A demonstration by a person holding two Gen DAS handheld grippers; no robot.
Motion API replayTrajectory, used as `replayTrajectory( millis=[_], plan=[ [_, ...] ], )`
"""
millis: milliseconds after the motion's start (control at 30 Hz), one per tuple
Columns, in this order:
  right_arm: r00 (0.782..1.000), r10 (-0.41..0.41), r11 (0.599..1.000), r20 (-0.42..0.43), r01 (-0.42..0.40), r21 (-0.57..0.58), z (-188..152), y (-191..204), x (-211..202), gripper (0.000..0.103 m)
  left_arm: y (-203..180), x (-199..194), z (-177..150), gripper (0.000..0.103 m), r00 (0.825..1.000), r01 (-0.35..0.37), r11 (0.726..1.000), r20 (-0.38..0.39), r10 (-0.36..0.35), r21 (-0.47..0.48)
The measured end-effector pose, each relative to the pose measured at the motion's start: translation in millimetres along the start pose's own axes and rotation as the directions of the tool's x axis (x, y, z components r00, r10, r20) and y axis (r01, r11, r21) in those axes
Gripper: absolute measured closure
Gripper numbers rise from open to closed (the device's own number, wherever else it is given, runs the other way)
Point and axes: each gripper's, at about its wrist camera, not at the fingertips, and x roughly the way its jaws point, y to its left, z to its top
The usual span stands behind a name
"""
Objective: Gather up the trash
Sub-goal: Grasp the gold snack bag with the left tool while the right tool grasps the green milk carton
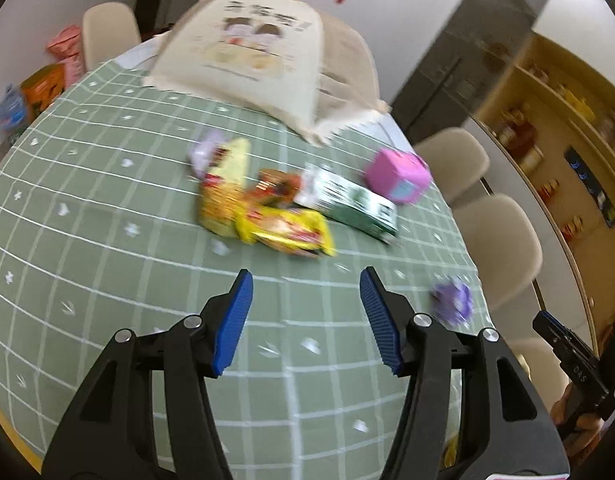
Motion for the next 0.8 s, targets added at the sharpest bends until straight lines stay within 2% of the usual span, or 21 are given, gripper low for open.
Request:
replayTrajectory(
  millis=[100, 233, 433, 533, 633, 733, 800],
  plan=[
    [1.0, -0.014, 0.999, -0.002, 0.014, -0.031, 16, 21, 20, 0.073, 25, 7, 11, 0.05, 1.0, -0.007, 1.0, 0.004, 0.007, -0.015],
    [1.0, 0.014, 1.0, -0.015, -0.014, -0.026, 35, 37, 45, 0.073, 48, 18, 24, 0.05, 1.0, -0.003, 0.999, -0.008, 0.003, -0.046],
    [0.999, 0.039, 0.999, 0.0, -0.039, -0.002, 63, 50, 75, 0.073, 71, 30, 52, 0.05, 1.0, -0.003, 1.0, 0.01, 0.004, -0.017],
    [1.0, 0.022, 0.999, 0.01, -0.022, -0.042, 75, 57, 85, 0.073, 76, 33, 62, 0.05, 1.0, -0.01, 1.0, 0.018, 0.009, 0.005],
    [0.999, 0.034, 0.995, -0.022, -0.036, -0.093, 86, 63, 97, 0.073, 79, 37, 69, 0.049, 1.0, -0.01, 1.0, 0.016, 0.009, 0.024],
    [0.992, 0.103, 0.992, -0.077, -0.108, -0.066, 99, 59, 118, 0.073, 83, 42, 75, 0.049, 1.0, -0.005, 0.999, 0.006, 0.005, 0.037],
    [0.986, 0.121, 0.99, -0.11, -0.128, -0.051, 105, 58, 134, 0.073, 85, 43, 78, 0.049, 1.0, -0.006, 0.999, 0.004, 0.006, 0.04]
  ],
)
